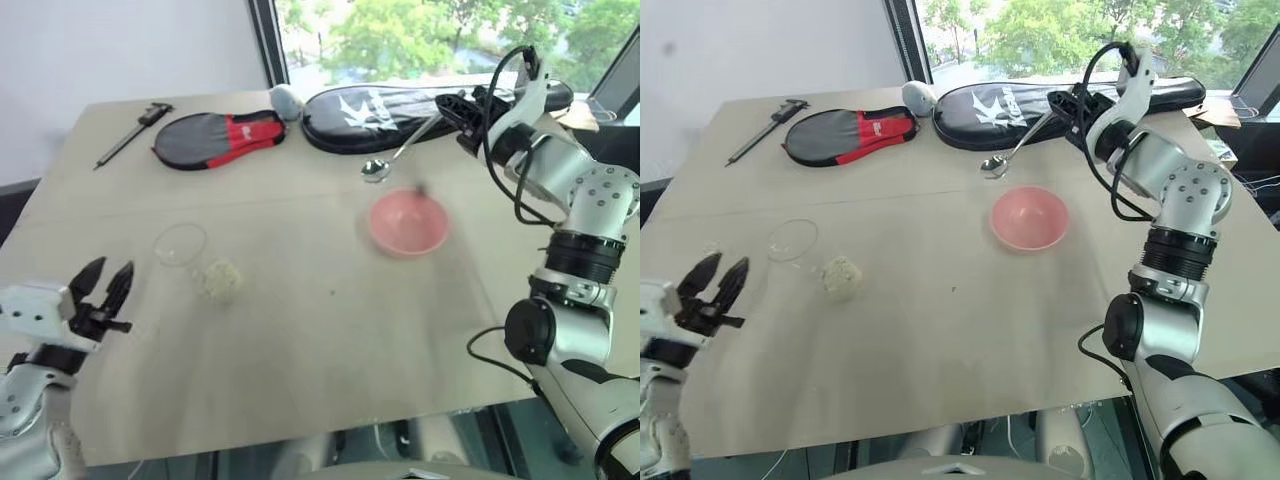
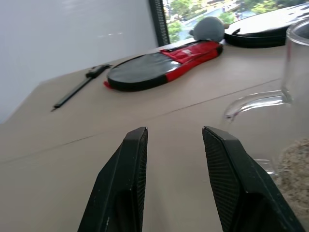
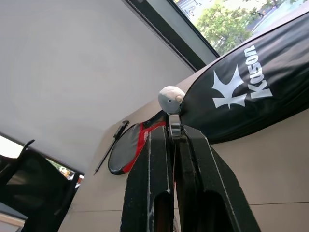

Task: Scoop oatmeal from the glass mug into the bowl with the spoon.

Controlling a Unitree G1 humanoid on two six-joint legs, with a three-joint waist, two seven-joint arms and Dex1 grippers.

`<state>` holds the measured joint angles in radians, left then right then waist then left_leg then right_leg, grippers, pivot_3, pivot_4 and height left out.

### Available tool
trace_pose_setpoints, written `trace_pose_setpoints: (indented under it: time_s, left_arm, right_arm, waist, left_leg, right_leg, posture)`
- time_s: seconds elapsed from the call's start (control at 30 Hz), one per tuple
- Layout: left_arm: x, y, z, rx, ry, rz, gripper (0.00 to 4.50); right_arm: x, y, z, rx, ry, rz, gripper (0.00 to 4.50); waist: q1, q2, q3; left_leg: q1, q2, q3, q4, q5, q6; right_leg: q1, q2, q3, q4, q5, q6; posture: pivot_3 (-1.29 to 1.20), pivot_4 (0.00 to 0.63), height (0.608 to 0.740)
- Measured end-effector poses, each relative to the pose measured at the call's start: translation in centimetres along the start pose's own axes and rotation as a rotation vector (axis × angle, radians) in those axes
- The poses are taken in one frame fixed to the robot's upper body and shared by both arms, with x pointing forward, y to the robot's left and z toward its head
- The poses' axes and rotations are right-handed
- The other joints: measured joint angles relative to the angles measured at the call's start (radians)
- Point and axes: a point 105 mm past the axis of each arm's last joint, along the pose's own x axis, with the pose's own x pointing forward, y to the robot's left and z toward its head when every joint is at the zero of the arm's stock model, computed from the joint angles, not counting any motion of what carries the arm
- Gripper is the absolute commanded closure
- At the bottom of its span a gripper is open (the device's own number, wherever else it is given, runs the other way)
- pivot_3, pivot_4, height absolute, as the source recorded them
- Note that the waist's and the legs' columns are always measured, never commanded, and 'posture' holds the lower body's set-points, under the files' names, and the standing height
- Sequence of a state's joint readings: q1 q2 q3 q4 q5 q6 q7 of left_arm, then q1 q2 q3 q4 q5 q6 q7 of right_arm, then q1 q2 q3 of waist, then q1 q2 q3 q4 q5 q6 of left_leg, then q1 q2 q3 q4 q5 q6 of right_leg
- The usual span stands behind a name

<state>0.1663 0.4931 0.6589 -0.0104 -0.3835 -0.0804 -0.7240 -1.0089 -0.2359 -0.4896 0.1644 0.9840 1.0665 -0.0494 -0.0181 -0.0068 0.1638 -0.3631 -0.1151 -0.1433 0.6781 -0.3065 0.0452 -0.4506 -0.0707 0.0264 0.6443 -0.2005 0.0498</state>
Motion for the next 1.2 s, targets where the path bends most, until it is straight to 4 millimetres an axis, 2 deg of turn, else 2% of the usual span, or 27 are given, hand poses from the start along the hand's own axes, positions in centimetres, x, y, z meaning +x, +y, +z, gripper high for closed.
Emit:
trace_pose_setpoints:
  time_s: [0.27,0.6,0.63,0.67,0.73,0.77,1.0,1.2]
  left_arm:
    - [0.7,-0.2,-0.2,0.005,0.015,-0.06,2.62]
    - [4.4,-1.5,0.4,-0.038,-0.044,-0.125,2.62]
    - [4.6,-1.5,0.4,-0.043,-0.045,-0.122,3.18]
    - [4.8,-1.6,0.4,-0.047,-0.047,-0.12,3.44]
    - [5.2,-1.8,0.2,-0.056,-0.046,-0.121,4.32]
    - [5.2,-1.9,0.0,-0.065,-0.041,-0.121,4.43]
    - [5.4,-1.9,-0.3,-0.077,-0.034,-0.103,4.43]
    - [7.1,-2.4,0.3,-0.073,-0.046,-0.095,4.43]
  right_arm:
    - [-0.2,0.1,0.4,-0.007,-0.012,-0.01,4.5]
    - [-0.4,0.5,0.8,-0.018,-0.028,0.004,4.5]
    - [-0.4,0.5,0.8,-0.018,-0.029,0.004,4.5]
    - [-0.4,0.5,0.8,-0.018,-0.031,0.003,4.5]
    - [-0.4,0.5,0.8,-0.018,-0.033,0.004,4.5]
    - [-0.5,0.5,0.9,-0.019,-0.035,0.004,4.5]
    - [-0.6,0.6,1.1,-0.022,-0.05,0.003,4.5]
    - [-0.4,1.1,0.9,-0.017,-0.046,0.025,4.5]
  waist:
    - [0.0,0.0,0.0]
    - [-0.001,0.0,0.0]
    - [-0.002,0.0,0.0]
    - [-0.003,0.0,0.0]
    - [-0.003,0.0,0.0]
    - [-0.004,0.0,0.0]
    - [-0.004,0.0,0.0]
    - [0.0,0.0,0.0]
  left_leg:
    - [0.0,0.001,0.0,-0.004,0.0,0.0]
    - [0.0,0.001,0.0,-0.004,0.0,0.0]
    - [0.0,0.001,0.001,-0.005,0.0,0.0]
    - [-0.001,0.001,0.001,-0.005,0.0,0.0]
    - [-0.001,0.001,0.001,-0.005,0.0,0.0]
    - [-0.001,0.001,0.001,-0.005,0.0,0.0]
    - [-0.001,0.001,0.001,-0.005,0.0,-0.001]
    - [-0.001,0.001,0.0,-0.005,0.001,-0.001]
  right_leg:
    - [-0.003,0.0,0.0,0.0,0.0,0.0]
    - [-0.003,0.0,0.0,-0.001,0.0,0.0]
    - [-0.003,0.0,0.001,-0.001,0.0,0.0]
    - [-0.004,0.0,0.0,-0.001,0.0,0.0]
    - [-0.004,0.0,0.0,-0.001,0.0,0.0]
    - [-0.004,0.0,0.0,-0.001,0.0,0.0]
    - [-0.004,0.0,0.0,0.0,0.0,0.0]
    - [-0.004,0.0,0.0,0.001,0.0,0.0]
  posture:
    - [0.0,0.15,0.74]
    - [0.0,0.15,0.74]
    - [0.0,0.15,0.74]
    - [0.0,0.15,0.74]
    - [0.0,0.15,0.74]
    - [0.0,0.15,0.74]
    - [0.0,0.15,0.74]
    - [0.0,0.15,0.74]
